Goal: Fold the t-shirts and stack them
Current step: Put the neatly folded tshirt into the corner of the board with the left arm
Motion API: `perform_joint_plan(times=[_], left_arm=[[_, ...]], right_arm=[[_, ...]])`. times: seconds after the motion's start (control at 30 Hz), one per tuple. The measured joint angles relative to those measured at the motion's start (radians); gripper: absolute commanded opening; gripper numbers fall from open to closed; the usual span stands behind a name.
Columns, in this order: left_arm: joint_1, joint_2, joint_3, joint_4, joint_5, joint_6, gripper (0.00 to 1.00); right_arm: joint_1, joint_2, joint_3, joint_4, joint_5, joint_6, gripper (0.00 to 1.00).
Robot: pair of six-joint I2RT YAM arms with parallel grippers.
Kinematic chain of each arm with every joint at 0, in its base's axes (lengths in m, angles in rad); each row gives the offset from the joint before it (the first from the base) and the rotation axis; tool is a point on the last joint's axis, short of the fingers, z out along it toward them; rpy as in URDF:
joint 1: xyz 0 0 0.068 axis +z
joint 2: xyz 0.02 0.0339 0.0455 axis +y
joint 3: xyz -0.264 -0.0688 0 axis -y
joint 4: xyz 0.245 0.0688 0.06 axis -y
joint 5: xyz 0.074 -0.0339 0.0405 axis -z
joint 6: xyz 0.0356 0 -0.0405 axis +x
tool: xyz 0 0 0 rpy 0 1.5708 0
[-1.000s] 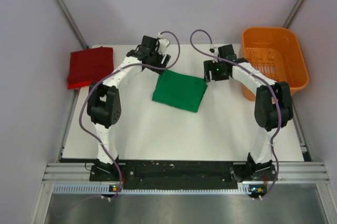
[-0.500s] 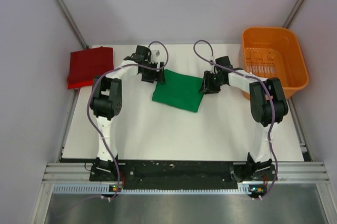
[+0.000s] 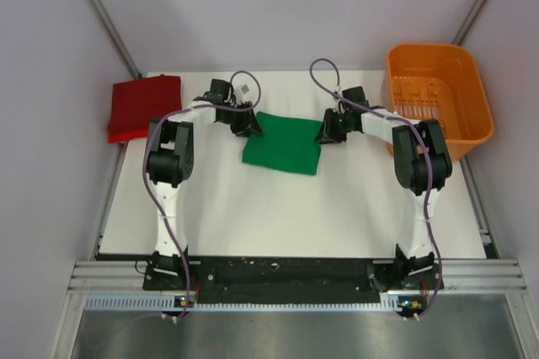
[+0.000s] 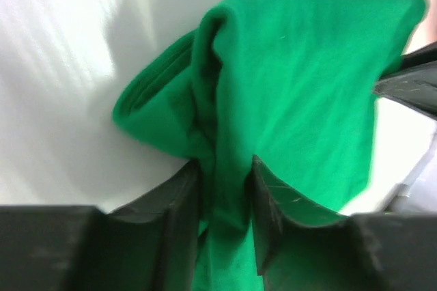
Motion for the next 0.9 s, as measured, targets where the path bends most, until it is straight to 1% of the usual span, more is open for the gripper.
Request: perform_joint_plan(times=[0.03, 0.07, 0.13, 0.17, 0.2, 0.27, 0.37, 0.47, 0.6, 0.77, 0.9], left_arm=[[0.002, 0.013, -0.002, 0.004, 0.025, -0.013, 0.03], [0.002, 0.027, -0.004, 0.010, 0.054, -0.027, 0.00], [0.002, 0.047, -0.009, 0.022, 0.131, -0.058, 0.00], [0.003, 0.048, -0.014, 0.028, 0.148, -0.065, 0.00], [0.003, 0.048, -0.027, 0.042, 0.163, -0.074, 0.00], [0.012, 0.040, -0.063, 0.075, 0.196, -0.101, 0.00], [0.027, 0.000, -0.136, 0.111, 0.199, -0.122, 0.00], [0.058, -0.065, -0.215, 0.115, 0.161, -0.121, 0.00], [0.122, -0.156, -0.279, 0.108, 0.103, -0.108, 0.00], [0.197, -0.249, -0.270, 0.085, -0.012, -0.039, 0.00], [0.239, -0.278, -0.225, 0.043, -0.115, 0.043, 0.00]], right_arm=[[0.000, 0.000, 0.000, 0.001, 0.000, 0.000, 0.32], [0.000, 0.000, 0.000, 0.002, -0.001, 0.001, 0.40], [-0.003, 0.000, 0.006, 0.001, -0.010, 0.003, 0.54], [-0.003, -0.002, 0.008, 0.003, -0.006, 0.002, 0.66], [-0.004, -0.006, 0.012, 0.001, -0.009, -0.002, 0.74], [-0.006, -0.025, 0.012, -0.003, 0.008, -0.018, 0.99], [-0.010, -0.079, 0.003, -0.044, 0.073, -0.074, 0.99], [-0.013, -0.167, -0.029, -0.090, 0.125, -0.127, 0.99], [-0.013, -0.298, -0.046, -0.140, 0.185, -0.185, 0.99], [-0.013, -0.407, -0.049, -0.180, 0.262, -0.237, 0.99], [-0.013, -0.455, -0.077, -0.209, 0.332, -0.276, 0.99]])
